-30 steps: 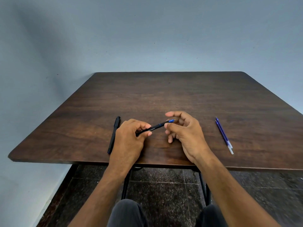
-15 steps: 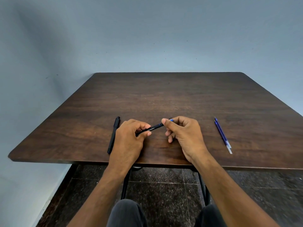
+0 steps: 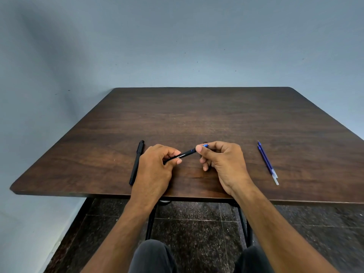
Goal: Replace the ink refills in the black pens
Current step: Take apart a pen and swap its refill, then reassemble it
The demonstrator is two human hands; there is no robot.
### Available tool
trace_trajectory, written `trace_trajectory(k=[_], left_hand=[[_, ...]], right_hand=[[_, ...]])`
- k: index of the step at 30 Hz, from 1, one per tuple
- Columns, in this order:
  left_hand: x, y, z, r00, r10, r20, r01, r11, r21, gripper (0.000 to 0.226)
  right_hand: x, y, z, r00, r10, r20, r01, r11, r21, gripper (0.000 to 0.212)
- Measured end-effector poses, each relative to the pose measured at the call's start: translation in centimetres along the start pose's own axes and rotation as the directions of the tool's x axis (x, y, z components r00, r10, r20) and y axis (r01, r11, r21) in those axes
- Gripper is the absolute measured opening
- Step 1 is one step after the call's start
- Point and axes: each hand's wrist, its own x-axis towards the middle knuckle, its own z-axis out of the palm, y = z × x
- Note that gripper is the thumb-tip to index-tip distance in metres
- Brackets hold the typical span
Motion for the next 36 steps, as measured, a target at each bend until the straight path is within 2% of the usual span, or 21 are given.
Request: trace_trajectory(k=[7, 11, 18, 22, 26, 29, 32, 36], left_hand=[[0.0, 0.1, 0.0, 1.000, 0.003, -0.004, -0.003, 1.000, 0.002, 0.023], [0.0, 0.2, 0.0, 1.000, -0.015, -0.002, 0.015, 1.000, -0.008, 0.025], [0.0, 0.1, 0.1, 1.000, 0.004, 0.004, -0.004, 1.000, -0.004, 0.024], [0.1, 0.0, 0.2, 1.000, 0.001, 0.006, -0.001, 1.000, -0.001, 0.023], [0.2, -0.3, 0.2, 1.000, 0.002, -0.017, -0.002, 1.000, 0.002, 0.023], [0.2, -0.4, 0.2, 0.999, -0.001, -0.040, 0.001, 1.000, 0.001, 0.020], [0.3, -0.5, 0.2, 0.999, -0.015, -0.046, 0.014, 1.000, -0.024, 0.022], [0.4, -0.6, 0.0, 0.998, -0.051, -0.037, 0.049, 0.997, -0.063, 0.029]], right_hand=[[0.1, 0.2, -0.1, 1.000, -0.025, 0.016, 0.024, 0.999, 0.049, 0.007], [0.2, 0.3, -0.1, 1.000, -0.005, 0.006, 0.005, 1.000, 0.021, 0.003], [0.0, 0.0, 0.3, 1.000, 0.018, 0.009, -0.018, 0.998, -0.057, 0.015], [0.0, 0.0, 0.3, 1.000, 0.031, 0.007, -0.030, 0.999, -0.037, 0.019], [-0.2, -0.1, 0.3, 0.999, -0.007, 0.032, 0.007, 1.000, 0.000, 0.006], [0.0, -0.2, 0.1, 0.998, -0.020, -0.053, 0.024, 0.997, 0.068, 0.021], [0.2, -0.1, -0.1, 0.975, -0.026, -0.223, 0.016, 0.999, -0.045, 0.020], [0.9, -0.2, -0.1, 0.965, 0.030, -0.261, -0.066, 0.990, -0.128, 0.019]])
